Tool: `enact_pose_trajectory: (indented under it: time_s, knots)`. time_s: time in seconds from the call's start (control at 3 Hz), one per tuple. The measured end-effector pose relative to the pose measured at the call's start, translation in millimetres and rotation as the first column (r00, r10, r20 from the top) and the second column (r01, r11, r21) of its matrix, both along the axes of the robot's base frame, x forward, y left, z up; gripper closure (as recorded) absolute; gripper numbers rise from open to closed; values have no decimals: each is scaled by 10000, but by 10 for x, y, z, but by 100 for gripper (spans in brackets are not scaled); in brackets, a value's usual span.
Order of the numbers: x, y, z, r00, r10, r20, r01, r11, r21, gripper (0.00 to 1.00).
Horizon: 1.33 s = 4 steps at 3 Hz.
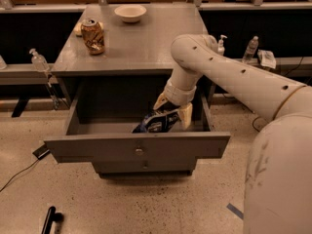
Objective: Pick blue chip bag from top drawer and place on counter
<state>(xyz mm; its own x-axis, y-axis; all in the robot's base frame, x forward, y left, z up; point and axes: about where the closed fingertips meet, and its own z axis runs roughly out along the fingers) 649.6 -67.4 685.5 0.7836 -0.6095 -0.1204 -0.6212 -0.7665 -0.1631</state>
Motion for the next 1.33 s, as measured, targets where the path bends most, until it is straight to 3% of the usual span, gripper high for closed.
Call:
enact_pose_trajectory:
  time_s: [0.33, 0.67, 1.0, 1.33]
  knots:
    - [5, 89, -141, 9997, 262, 31, -262, 9997, -10, 48]
    - [31, 114, -75, 9998, 42, 199, -48, 9995, 317, 73]
    - [-15, 97, 611, 9942, -535, 932, 358, 9827, 1818, 100]
    - [-120, 39, 1273, 9857, -1023, 1340, 573, 9508, 3043, 100]
